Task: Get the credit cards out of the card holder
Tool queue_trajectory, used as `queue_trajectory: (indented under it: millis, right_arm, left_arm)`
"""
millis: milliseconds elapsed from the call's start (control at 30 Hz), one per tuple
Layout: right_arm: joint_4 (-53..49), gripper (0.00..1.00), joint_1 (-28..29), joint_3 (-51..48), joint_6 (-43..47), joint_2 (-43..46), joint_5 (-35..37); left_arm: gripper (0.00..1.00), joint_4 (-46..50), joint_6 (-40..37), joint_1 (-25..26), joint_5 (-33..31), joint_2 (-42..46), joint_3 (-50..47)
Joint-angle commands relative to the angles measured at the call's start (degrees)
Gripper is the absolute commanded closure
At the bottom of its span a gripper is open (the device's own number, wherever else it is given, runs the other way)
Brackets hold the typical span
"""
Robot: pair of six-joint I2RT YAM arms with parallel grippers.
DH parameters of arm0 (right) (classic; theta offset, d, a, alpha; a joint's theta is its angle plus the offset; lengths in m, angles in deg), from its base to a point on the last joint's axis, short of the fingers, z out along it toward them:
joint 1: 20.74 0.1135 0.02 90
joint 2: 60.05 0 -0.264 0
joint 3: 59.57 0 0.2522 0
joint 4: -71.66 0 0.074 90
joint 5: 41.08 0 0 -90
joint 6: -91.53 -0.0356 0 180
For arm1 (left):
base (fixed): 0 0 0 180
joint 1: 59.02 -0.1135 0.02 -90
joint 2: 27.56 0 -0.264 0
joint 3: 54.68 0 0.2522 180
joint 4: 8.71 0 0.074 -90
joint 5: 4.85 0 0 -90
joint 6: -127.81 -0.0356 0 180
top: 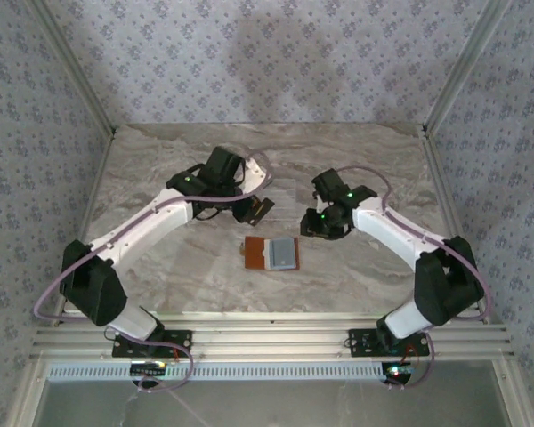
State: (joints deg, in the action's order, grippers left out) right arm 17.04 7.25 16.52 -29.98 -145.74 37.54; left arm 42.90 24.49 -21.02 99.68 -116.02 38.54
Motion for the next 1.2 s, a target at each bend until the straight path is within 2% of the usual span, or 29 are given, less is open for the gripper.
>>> queue_trajectory:
  millis: [0, 233, 433, 700, 833, 1167]
  right_arm:
    - [-4.49, 0.64, -3.8, 1.2, 3.5, 2.91, 1.05]
    - [-6.07, 0.64, -9.64, -0.09, 5.71, 6.09, 0.31]
    - [-6.2, 0.64, -11.85, -1.72, 5.93, 7.2, -0.48]
    - [-5.41, 0.64, -13.06, -3.8, 5.19, 8.09, -0.64]
    - [-5.19, 0.64, -13.49, -4.57, 4.9, 8.4, -0.73]
    - [-4.61, 0.64, -14.28, -5.89, 4.9, 8.83, -1.02]
  left_arm:
    - [1.0, 8.47, -16.77, 0.88, -1.53, -4.98, 6.78]
    - [1.0, 19.96, -28.55, 0.88, -0.83, -18.58, 23.31]
    - [1.0, 26.36, -33.66, 0.73, -3.09, -29.96, 37.95]
    - [1.0, 38.44, -37.14, 0.91, -1.51, -45.36, 59.56]
    - [1.0, 41.13, -39.12, 1.11, -1.35, -49.48, 64.96]
    - [1.0, 41.55, -41.9, 1.09, -3.38, -52.96, 65.34]
